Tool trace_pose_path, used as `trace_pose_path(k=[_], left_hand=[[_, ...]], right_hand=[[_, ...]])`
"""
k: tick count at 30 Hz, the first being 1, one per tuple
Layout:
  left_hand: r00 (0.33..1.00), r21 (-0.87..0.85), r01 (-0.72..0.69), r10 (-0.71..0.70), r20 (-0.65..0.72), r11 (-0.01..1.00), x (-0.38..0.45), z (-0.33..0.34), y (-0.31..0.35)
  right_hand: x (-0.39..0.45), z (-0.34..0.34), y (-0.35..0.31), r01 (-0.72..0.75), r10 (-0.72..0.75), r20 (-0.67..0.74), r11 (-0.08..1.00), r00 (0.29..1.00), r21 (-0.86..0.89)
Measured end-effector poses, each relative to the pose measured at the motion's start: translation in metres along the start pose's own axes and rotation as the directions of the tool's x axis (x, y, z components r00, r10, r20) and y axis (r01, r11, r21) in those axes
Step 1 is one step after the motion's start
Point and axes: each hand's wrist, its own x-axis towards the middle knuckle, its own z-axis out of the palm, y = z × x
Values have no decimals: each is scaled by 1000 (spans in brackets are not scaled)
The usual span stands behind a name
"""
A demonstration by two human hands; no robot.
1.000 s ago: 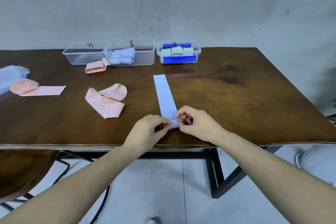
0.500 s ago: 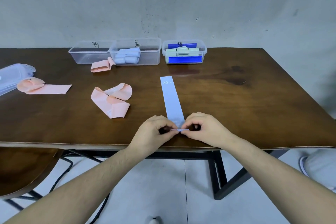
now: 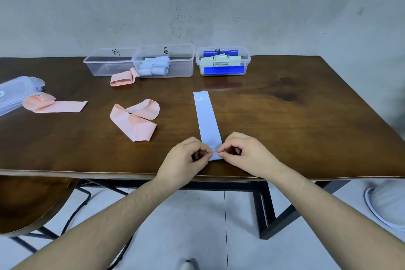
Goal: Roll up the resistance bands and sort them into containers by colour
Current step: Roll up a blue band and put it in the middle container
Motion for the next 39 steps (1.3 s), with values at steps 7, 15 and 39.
trace_pose_path(k=[7, 15, 39], left_hand=[[999, 25, -41, 41, 12, 999, -2, 2, -1], [997, 76, -79, 79, 5, 994, -2, 4, -2], [999, 53, -43, 43, -2, 998, -1, 7, -2]], right_hand=[[-1, 1, 2, 30, -26, 44, 994, 999, -102], [-6, 6, 9, 204, -205, 29, 934, 978, -292], [0, 5, 4, 40, -42, -8, 990, 999, -136]])
